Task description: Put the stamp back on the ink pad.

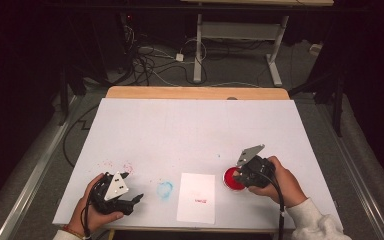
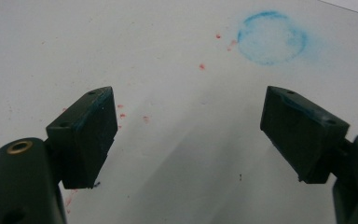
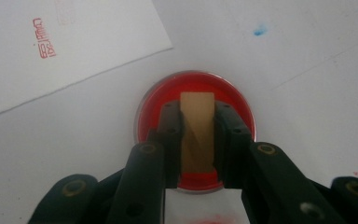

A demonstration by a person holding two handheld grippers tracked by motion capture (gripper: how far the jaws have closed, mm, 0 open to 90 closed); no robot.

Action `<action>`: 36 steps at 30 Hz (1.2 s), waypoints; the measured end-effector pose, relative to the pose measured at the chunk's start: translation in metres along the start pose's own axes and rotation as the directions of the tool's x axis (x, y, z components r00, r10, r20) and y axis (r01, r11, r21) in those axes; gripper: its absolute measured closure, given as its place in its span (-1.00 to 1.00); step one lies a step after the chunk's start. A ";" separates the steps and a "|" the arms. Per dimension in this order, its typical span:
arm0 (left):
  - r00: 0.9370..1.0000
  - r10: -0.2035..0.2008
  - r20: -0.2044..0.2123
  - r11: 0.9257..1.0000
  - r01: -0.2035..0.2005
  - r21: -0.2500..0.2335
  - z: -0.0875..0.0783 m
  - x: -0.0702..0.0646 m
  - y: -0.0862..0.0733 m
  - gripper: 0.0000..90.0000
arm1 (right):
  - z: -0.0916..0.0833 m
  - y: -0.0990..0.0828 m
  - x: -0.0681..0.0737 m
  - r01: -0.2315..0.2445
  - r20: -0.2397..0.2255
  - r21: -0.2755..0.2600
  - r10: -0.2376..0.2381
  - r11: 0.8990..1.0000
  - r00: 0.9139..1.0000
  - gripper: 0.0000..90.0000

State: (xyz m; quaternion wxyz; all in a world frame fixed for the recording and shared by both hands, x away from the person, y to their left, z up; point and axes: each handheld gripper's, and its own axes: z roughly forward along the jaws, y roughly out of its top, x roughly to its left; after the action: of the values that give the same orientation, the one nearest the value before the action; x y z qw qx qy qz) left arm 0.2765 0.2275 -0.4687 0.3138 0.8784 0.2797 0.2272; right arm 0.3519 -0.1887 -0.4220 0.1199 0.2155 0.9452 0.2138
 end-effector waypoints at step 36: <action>1.000 0.000 -0.002 1.000 0.000 0.000 0.000 0.001 -0.001 -0.60 | 0.005 0.004 -0.001 0.004 -0.015 0.039 -0.004 0.999 1.000 0.69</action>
State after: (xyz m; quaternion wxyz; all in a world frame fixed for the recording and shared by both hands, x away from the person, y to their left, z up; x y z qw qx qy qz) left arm 0.2764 0.2287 -0.4688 0.3134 0.8782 0.2799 0.2283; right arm 0.3559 -0.1840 -0.4247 0.1089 0.2142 0.9506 0.1967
